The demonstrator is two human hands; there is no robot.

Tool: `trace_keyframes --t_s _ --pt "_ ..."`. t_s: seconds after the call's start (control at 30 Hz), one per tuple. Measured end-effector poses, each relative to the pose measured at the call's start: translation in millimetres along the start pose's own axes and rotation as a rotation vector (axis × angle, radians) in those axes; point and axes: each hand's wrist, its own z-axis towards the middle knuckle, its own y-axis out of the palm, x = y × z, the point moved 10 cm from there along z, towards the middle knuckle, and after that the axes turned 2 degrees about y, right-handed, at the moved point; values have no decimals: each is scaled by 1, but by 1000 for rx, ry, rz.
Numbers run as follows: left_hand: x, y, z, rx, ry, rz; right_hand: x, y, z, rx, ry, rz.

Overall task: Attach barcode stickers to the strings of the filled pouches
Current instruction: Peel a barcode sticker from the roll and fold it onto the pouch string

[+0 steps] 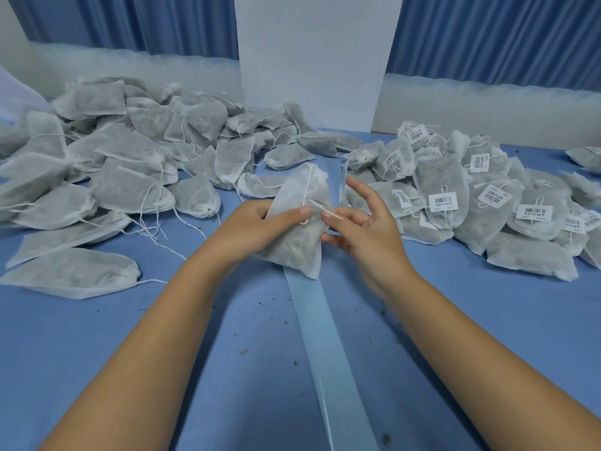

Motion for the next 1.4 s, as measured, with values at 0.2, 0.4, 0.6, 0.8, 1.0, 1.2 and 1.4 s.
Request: trace_keyframes --t_s 0.2,0.4,0.6,0.8,1.0,1.2,1.4 --pt "0 5 1 -34 -5 -66 1 -1 0 18 17 18" --pt "-5 -8 2 61 -28 -38 -15 -22 3 185 -72 -67" --pt "-4 -3 3 17 -12 24 -21 -3 1 43 -73 -95" --pt "3 7 -1 -55 34 13 -5 6 -1 -17 52 -180" --pt "0 9 0 -85 13 59 10 -3 2 20 202 -150" --pt "2 12 0 -100 40 58 11 -4 1 29 183 -230" --pt "7 14 -2 -109 74 45 2 -6 0 80 58 -318"
